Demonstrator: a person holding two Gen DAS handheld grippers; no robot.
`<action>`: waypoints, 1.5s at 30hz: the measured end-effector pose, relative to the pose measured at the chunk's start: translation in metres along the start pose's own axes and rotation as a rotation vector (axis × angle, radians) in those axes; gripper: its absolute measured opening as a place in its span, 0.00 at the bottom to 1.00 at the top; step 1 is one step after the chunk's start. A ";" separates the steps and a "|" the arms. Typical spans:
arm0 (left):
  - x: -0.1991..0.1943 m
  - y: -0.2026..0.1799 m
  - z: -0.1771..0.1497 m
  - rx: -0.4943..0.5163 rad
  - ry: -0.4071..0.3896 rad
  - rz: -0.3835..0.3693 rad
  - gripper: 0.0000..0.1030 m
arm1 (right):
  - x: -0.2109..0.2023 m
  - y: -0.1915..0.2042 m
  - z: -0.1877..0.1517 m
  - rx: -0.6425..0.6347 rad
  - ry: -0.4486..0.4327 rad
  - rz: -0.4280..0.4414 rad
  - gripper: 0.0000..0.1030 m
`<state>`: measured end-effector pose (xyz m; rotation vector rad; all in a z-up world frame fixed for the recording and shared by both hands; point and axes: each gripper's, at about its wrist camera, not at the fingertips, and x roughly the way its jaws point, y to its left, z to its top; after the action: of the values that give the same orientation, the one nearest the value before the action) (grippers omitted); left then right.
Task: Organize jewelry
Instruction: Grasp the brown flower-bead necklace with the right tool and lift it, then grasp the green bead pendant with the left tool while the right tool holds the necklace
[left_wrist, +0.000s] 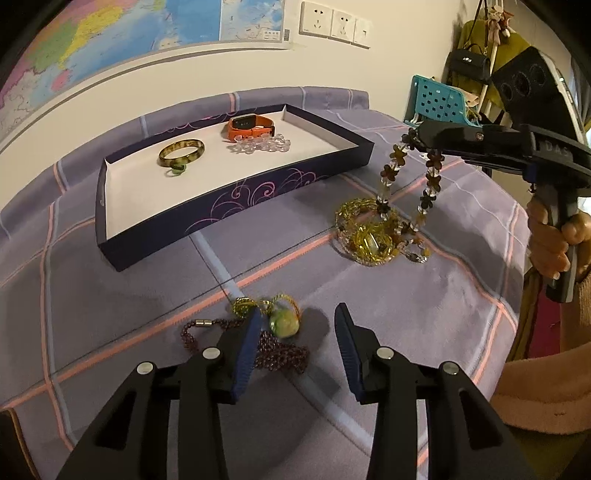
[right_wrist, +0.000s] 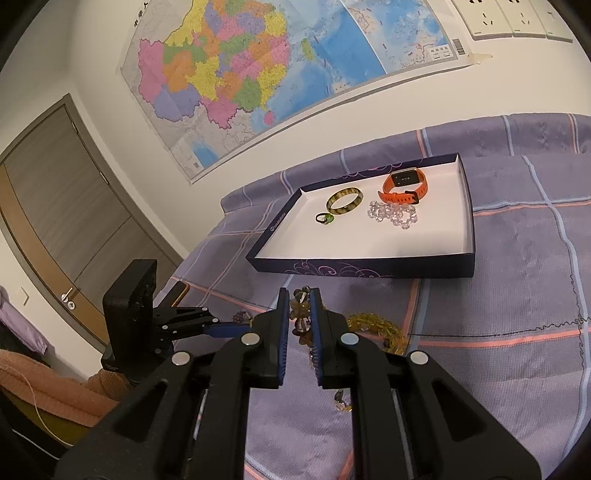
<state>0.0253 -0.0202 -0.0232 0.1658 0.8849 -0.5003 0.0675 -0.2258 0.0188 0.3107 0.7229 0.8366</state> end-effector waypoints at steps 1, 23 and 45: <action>0.002 0.000 0.001 -0.004 0.011 0.010 0.32 | 0.001 0.000 0.000 0.002 0.001 0.001 0.11; -0.026 0.007 0.007 -0.064 -0.065 0.002 0.14 | -0.001 -0.001 0.008 -0.001 -0.025 0.007 0.11; -0.040 0.042 0.066 -0.106 -0.185 0.044 0.14 | 0.005 -0.005 0.066 -0.019 -0.096 0.014 0.11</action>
<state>0.0711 0.0079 0.0466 0.0410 0.7236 -0.4192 0.1181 -0.2238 0.0612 0.3373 0.6233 0.8352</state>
